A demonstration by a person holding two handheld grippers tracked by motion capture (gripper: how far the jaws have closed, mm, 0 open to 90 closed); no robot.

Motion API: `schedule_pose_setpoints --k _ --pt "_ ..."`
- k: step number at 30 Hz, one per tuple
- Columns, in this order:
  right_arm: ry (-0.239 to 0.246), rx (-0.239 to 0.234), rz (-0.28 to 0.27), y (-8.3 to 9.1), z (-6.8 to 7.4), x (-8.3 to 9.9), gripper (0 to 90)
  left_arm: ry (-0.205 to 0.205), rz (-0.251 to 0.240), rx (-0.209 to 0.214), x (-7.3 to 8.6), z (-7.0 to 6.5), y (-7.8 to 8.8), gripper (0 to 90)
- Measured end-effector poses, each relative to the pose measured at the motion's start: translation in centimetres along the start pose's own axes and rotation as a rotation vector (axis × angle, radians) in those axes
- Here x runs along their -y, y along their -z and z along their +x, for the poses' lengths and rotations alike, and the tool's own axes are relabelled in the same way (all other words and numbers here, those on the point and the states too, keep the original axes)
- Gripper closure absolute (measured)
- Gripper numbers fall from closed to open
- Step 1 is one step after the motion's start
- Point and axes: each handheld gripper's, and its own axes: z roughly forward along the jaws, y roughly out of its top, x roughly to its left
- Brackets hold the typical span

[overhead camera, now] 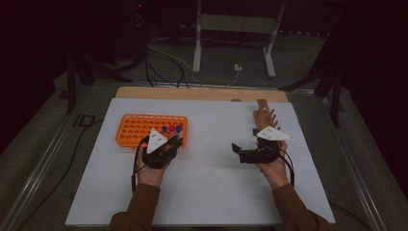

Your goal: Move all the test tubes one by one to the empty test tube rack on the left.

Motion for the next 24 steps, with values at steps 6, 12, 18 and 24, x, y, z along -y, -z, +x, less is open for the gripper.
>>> schedule_pose_setpoints --k 6,12,18,24 --pt "-0.003 0.011 -0.003 0.4 -0.5 0.2 0.0 0.005 -0.011 -0.037 -0.1 1.1 0.7 77.3" --pt "-0.001 0.012 -0.003 0.4 -0.5 0.2 0.0 0.005 -0.021 -0.076 -0.1 2.0 1.2 77.2" --pt "0.010 0.012 -0.003 0.4 -0.3 0.2 0.0 0.013 -0.021 -0.128 0.1 3.1 1.2 77.2" --pt "0.007 0.012 -0.005 0.5 -0.4 0.2 0.0 0.019 -0.018 -0.173 0.4 4.0 0.8 77.2"
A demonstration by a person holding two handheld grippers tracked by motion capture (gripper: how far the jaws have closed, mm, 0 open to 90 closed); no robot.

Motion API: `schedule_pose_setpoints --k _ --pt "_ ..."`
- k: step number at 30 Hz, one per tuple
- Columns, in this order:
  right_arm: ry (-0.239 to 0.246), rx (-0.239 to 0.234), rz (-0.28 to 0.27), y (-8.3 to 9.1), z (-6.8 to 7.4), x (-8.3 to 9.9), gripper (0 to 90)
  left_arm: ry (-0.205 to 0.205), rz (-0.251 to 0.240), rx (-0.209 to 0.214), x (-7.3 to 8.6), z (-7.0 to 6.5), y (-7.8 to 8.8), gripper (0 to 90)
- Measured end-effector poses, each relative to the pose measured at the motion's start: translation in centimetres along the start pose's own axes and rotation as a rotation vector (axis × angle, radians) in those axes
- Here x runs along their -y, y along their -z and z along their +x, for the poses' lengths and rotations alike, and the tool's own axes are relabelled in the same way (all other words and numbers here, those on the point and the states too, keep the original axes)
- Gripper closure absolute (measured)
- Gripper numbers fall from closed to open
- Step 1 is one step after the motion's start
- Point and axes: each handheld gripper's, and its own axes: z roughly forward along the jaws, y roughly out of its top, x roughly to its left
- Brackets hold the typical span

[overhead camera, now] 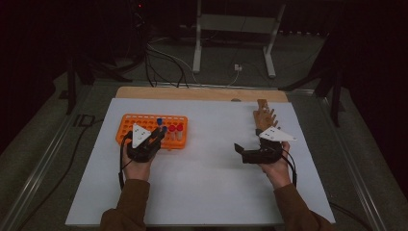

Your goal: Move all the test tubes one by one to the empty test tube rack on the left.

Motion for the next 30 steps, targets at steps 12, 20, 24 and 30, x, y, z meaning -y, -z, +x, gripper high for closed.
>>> schedule_pose_setpoints --k 12,20,24,30 --pt "0.001 -0.003 -0.003 0.0 0.0 0.0 0.0 0.022 0.028 -0.053 0.7 1.1 -1.5 77.1" --pt "0.001 -0.007 -0.003 0.1 0.0 0.0 0.0 -0.004 0.094 -0.059 1.5 1.1 -2.2 77.3" --pt "0.001 -0.009 -0.002 0.1 0.0 0.0 0.0 -0.028 0.126 -0.061 2.0 1.0 -2.4 77.3" --pt "0.002 -0.011 0.002 0.0 0.1 0.1 0.0 -0.030 0.139 -0.053 2.2 1.1 -2.4 77.5"
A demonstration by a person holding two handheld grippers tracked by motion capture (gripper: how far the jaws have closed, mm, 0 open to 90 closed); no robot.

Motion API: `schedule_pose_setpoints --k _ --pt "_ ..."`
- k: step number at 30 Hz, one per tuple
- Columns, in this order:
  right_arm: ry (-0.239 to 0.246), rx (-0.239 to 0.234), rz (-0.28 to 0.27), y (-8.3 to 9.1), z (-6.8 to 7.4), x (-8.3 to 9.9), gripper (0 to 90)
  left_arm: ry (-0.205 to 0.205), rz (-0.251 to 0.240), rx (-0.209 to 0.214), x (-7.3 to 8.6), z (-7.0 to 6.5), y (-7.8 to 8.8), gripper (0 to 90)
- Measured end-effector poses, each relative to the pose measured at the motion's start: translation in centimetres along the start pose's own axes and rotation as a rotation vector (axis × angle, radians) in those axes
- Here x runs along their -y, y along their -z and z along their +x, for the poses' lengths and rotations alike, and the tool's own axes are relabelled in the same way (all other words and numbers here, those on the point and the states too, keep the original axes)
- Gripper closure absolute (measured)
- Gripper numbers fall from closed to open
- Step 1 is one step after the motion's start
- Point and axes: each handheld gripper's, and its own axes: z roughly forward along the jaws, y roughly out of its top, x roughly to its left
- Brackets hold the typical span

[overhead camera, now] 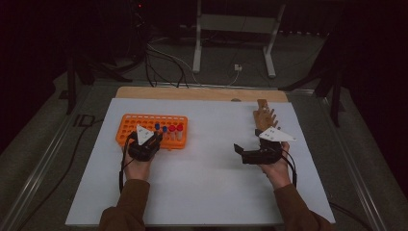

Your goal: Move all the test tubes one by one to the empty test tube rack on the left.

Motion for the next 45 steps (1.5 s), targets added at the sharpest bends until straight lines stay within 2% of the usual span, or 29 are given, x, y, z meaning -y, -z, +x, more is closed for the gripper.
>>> schedule_pose_setpoints --k 12,18,23,33,38,39,42,45 --pt "0.003 -0.002 0.002 -0.1 0.0 0.1 0.0 0.001 0.032 0.015 0.3 0.1 -0.4 77.5" --pt "0.002 -0.005 0.004 -0.1 0.1 0.1 0.0 0.018 0.033 0.010 0.3 0.2 -0.1 74.1" --pt "0.002 -0.003 0.002 -0.1 -0.1 0.0 0.0 0.036 0.019 0.017 0.2 0.2 0.5 64.7" --pt "0.003 0.012 -0.007 0.1 -0.5 -0.4 0.0 0.124 -0.073 0.098 -0.6 0.1 2.6 27.3" --pt "0.005 0.027 -0.020 0.5 -0.9 -1.0 0.0 0.150 -0.110 0.146 -0.9 -0.4 3.3 16.1" --pt "0.008 0.030 -0.022 0.6 -1.0 -1.1 0.0 0.152 -0.115 0.158 -0.9 -0.5 3.3 14.7" --pt "0.012 0.044 -0.025 0.8 -1.4 -1.6 0.0 0.131 -0.110 0.171 -1.0 -1.0 3.5 2.7" --pt "0.014 0.062 -0.032 1.0 -2.0 -2.0 0.0 0.124 -0.112 0.183 -1.0 -1.2 3.5 0.3"
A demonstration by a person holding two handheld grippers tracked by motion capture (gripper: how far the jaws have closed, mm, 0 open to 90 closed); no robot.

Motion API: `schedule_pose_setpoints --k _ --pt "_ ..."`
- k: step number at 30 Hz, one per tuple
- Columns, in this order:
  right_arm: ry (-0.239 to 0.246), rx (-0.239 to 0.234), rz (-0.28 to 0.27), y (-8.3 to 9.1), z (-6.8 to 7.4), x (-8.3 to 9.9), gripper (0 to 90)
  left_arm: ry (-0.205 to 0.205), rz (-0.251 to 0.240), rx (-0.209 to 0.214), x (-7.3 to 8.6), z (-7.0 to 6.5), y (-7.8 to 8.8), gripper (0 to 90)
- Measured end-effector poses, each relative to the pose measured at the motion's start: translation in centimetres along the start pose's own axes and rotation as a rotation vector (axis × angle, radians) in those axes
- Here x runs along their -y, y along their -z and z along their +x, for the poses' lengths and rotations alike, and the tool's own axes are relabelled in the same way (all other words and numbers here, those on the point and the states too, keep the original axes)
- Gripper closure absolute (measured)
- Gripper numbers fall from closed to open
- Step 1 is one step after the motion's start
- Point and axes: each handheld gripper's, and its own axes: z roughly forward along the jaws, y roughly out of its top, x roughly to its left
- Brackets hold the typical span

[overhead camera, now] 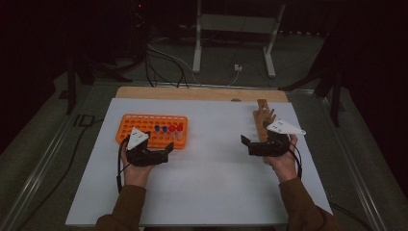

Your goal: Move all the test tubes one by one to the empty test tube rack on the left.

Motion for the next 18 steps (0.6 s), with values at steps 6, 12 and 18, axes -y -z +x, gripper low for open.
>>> schedule_pose_setpoints --k 6,12,18 --pt "0.013 0.048 0.007 -0.1 -1.2 -0.7 0.0 0.019 -0.009 0.016 0.3 0.0 0.0 0.3" --pt "0.000 0.105 0.022 -0.5 -3.1 -1.3 0.4 0.005 -0.016 0.001 0.3 -0.1 0.3 0.3" --pt "-0.039 0.155 0.029 -1.0 -5.2 -1.9 2.4 0.000 -0.015 -0.004 0.4 -0.3 0.4 0.3"
